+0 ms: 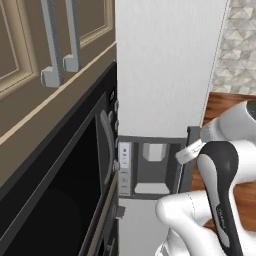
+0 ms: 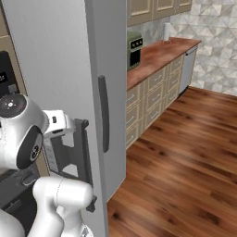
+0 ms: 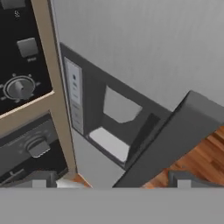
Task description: Take the potato and mushroom from the highest rack and move them to the second highest rack where the tangerine and sweet potato are located, to maximize freezer space. Close the freezer door after rearranging.
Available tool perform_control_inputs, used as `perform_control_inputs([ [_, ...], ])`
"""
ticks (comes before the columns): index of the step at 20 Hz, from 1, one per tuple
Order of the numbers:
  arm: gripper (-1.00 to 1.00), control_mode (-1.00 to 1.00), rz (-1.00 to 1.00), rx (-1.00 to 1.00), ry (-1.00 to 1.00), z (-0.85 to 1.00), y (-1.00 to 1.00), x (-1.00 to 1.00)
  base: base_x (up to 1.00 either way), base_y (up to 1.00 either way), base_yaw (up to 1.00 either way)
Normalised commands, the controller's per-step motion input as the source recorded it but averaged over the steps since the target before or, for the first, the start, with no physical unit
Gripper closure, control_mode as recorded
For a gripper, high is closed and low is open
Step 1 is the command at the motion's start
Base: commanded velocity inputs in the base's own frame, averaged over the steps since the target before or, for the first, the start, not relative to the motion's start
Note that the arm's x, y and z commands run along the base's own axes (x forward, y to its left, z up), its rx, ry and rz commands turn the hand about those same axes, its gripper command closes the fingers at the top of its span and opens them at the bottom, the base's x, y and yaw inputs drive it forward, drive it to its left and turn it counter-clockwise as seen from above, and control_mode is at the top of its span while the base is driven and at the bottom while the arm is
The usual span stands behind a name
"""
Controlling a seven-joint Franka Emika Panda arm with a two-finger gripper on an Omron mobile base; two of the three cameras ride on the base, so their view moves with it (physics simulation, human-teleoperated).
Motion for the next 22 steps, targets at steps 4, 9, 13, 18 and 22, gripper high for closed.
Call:
perform_control_inputs([
  [4,-1.0,-1.0,0.0,0.07,-0.07,-0.04,0.3,0.7,0.0,0.0,0.0],
  [9,-1.0,-1.0,0.0,0.0,0.0,-0.01,0.32,0.72,0.0,0.0,0.0],
  [13,-1.0,-1.0,0.0,0.01,0.0,-0.01,0.08,0.82,0.0,0.0,0.0],
  [18,-1.0,-1.0,0.0,0.0,0.0,-0.06,0.0,0.85,0.0,0.0,0.0],
  [22,-1.0,-1.0,0.0,0.0,0.0,-0.09,0.0,0.8,0.0,0.0,0.0],
])
